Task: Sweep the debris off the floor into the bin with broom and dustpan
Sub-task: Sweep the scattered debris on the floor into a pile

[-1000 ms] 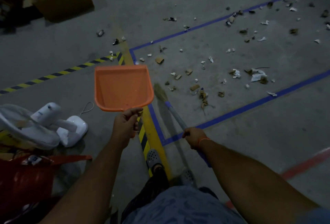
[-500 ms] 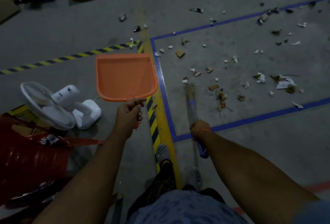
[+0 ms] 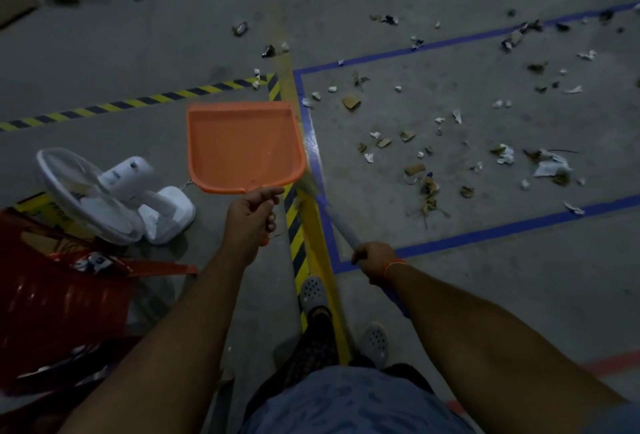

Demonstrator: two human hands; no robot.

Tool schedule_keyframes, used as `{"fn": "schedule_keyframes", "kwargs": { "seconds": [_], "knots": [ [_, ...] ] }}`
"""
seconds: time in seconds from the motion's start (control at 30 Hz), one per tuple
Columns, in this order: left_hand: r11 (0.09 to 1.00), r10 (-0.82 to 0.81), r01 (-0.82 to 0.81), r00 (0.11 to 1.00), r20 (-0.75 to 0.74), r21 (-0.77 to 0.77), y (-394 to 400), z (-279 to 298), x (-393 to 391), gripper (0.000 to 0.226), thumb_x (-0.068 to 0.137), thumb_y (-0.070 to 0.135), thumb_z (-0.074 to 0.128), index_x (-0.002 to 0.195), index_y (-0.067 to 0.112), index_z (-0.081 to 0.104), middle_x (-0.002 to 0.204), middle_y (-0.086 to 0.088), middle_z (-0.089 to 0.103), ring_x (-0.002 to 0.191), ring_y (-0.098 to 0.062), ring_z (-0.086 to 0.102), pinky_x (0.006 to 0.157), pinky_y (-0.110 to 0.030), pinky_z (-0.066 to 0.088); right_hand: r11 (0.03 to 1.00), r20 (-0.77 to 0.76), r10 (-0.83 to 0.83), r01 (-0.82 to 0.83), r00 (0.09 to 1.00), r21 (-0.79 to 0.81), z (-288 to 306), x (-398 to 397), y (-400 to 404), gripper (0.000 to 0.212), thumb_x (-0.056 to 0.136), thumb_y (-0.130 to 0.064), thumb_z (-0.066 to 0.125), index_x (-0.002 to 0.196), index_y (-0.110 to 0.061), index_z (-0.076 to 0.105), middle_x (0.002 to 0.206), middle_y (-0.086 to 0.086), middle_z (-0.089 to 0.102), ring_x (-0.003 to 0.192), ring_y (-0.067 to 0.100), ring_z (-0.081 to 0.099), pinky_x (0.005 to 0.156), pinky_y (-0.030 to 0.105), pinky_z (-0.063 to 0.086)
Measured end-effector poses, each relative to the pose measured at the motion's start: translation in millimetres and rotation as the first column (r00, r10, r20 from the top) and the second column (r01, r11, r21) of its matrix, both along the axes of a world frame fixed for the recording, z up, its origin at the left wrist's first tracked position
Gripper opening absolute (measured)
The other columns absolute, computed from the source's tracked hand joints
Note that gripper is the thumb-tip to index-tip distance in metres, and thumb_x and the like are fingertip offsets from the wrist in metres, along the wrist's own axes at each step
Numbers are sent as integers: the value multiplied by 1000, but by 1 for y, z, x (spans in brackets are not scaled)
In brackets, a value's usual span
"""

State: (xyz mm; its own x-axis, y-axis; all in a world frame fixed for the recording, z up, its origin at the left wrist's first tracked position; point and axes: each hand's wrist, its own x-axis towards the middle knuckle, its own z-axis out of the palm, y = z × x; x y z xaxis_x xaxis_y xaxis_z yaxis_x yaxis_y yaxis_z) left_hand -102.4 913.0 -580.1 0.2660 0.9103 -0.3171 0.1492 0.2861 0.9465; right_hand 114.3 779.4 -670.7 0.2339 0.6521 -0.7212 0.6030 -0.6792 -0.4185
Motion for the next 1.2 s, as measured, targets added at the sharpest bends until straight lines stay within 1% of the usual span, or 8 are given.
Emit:
{"fn": "schedule_keyframes", "kwargs": {
  "seconds": [0.13,0.27,0.53,0.67,0.8,0.93,1.1,1.2],
  "knots": [
    [999,30,-30,999,-30,-19,-5,0,-11,29,103,-2,43,120,1,67,87,-3,56,55,-12,42,39,-18,31,986,-37,126,-130,991,-105,-5,-21,2,22,93,-6,57,107,-13,73,114,12,64,85,29,65,65,34,57],
    [998,50,-51,999,-22,-30,-5,-8,-25,30,103,-1,43,116,6,69,90,-1,59,56,-11,43,42,-20,33,982,-36,73,-78,997,-170,-18,-22,7,27,87,-2,65,113,-8,72,118,10,67,104,30,66,80,38,57],
    [998,55,-55,998,4,-31,14,-17,-39,32,102,-3,43,111,11,71,90,-2,59,57,-10,44,47,-24,37,990,260,-140,143,955,10,-14,-11,44,24,91,-14,55,112,-10,68,116,15,66,110,31,61,94,38,52],
    [998,59,-58,998,10,-40,36,-15,-39,31,102,-2,45,113,10,71,90,0,61,58,-10,46,48,-25,38,969,170,-248,245,954,41,-9,-4,69,21,90,-11,56,107,-13,69,114,16,65,107,33,62,93,39,53],
    [999,31,-30,999,25,-33,65,-11,-41,30,102,-2,45,115,8,70,90,-3,60,58,-12,45,49,-26,38,977,87,-212,211,973,24,-6,-4,102,24,89,-10,55,106,-14,72,112,14,68,98,33,66,87,44,57],
    [999,38,-38,999,26,-17,92,-3,-49,32,101,-5,44,111,10,72,88,-3,58,56,-11,43,47,-24,35,987,77,-138,143,987,-70,-6,8,138,30,87,-3,62,116,-5,69,121,15,65,105,33,64,89,44,56],
    [995,89,-89,996,9,-40,120,-5,-67,36,100,-3,45,105,16,74,78,1,57,51,-11,42,41,-19,29,990,202,-67,90,977,-104,2,24,171,42,97,-31,54,132,-9,57,138,13,54,125,30,53,103,37,45],
    [988,141,-140,990,12,-68,133,-8,-74,38,100,-2,45,102,20,76,81,1,60,54,-12,43,45,-20,30,985,227,-156,168,961,-33,5,19,186,40,97,-29,54,130,-8,57,136,13,54,124,30,53,101,37,45]
  ]
}}
